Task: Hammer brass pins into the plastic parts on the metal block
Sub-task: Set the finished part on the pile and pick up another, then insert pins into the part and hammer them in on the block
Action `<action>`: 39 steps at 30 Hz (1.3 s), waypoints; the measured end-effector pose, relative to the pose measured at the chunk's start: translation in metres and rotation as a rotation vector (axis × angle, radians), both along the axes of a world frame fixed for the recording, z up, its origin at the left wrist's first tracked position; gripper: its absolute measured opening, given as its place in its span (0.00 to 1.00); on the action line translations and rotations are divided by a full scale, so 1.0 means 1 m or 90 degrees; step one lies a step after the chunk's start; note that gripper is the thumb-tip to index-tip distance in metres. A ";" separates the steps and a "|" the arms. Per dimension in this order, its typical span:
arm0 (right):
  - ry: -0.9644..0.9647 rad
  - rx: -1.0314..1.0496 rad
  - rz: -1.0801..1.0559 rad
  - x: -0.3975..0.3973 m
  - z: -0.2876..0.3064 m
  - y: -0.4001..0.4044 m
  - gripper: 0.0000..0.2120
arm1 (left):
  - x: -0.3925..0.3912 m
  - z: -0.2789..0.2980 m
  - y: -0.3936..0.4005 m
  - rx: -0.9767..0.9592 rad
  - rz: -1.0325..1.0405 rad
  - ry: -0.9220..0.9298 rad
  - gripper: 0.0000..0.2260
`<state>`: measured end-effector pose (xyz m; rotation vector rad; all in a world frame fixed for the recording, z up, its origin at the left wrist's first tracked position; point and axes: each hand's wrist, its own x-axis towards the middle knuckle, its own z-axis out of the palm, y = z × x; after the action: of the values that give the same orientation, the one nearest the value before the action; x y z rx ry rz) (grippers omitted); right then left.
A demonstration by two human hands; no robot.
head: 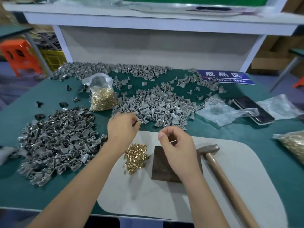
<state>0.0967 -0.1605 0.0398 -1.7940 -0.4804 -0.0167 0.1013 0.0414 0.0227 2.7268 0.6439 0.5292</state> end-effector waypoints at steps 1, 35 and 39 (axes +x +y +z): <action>0.004 0.010 -0.004 0.000 -0.001 0.000 0.06 | -0.004 0.002 -0.002 -0.051 -0.009 -0.034 0.05; -0.278 -0.094 -0.140 -0.038 -0.033 -0.069 0.05 | -0.107 0.009 -0.101 -0.226 -0.310 -0.138 0.10; -0.280 -0.115 -0.109 -0.038 -0.034 -0.069 0.04 | -0.101 0.008 -0.112 -0.202 -0.266 -0.140 0.08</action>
<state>0.0591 -0.2300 0.0059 -2.0101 -0.6521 -0.5095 0.0000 -0.0702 0.0307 2.3626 0.0838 0.5553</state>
